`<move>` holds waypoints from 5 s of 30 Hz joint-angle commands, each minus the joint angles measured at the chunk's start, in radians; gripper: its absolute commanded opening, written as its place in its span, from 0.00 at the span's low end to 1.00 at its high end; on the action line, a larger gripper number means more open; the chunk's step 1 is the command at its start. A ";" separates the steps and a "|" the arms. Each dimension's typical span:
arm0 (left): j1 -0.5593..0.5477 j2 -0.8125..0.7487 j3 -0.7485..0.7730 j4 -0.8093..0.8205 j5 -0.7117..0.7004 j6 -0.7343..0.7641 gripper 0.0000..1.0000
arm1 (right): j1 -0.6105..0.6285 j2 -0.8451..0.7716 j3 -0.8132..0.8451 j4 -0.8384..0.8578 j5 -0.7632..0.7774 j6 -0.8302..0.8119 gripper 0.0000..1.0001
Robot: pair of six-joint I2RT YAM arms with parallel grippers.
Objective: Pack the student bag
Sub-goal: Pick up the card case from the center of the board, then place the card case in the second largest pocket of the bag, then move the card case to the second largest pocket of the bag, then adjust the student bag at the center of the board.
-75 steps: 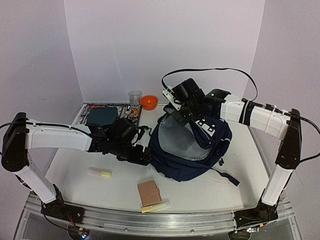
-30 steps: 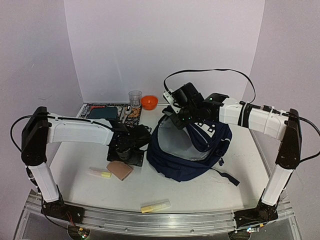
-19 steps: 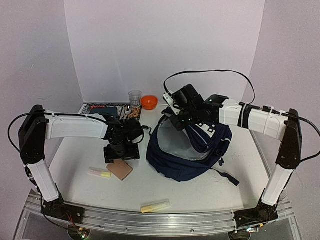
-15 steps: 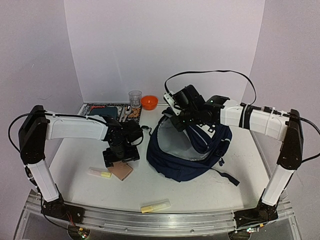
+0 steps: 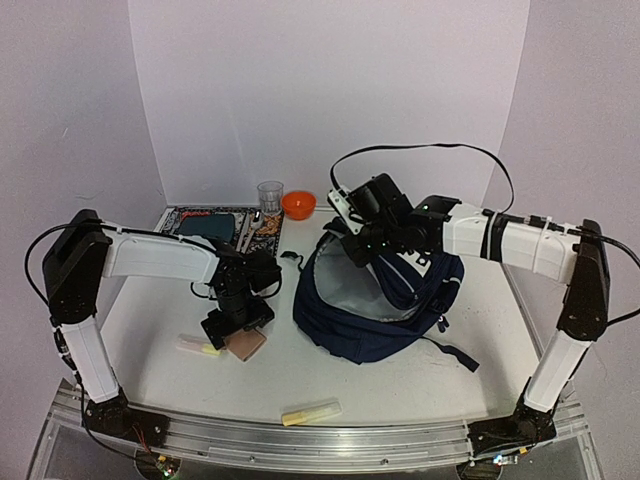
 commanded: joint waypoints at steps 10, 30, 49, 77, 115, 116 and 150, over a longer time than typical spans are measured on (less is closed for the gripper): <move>0.026 0.124 -0.007 0.046 0.061 -0.001 0.94 | -0.030 -0.058 -0.015 0.002 0.015 -0.004 0.00; 0.001 -0.071 0.066 0.049 -0.008 0.285 0.58 | -0.030 -0.072 0.028 0.006 -0.046 -0.016 0.00; -0.106 0.144 0.610 0.147 -0.010 0.617 0.62 | -0.030 -0.109 0.068 0.008 -0.141 0.064 0.00; -0.049 0.099 0.382 0.480 0.191 0.411 0.91 | -0.030 -0.099 0.063 0.026 -0.220 0.154 0.00; -0.013 0.320 0.420 1.045 0.443 0.258 0.23 | -0.028 -0.098 0.072 0.038 -0.416 0.204 0.00; -0.018 0.328 0.429 1.046 0.437 0.261 0.24 | -0.026 -0.095 0.077 0.038 -0.426 0.205 0.00; 0.188 -0.216 -0.072 0.739 0.243 0.632 0.78 | 0.034 -0.013 -0.170 -0.101 -0.604 0.052 0.09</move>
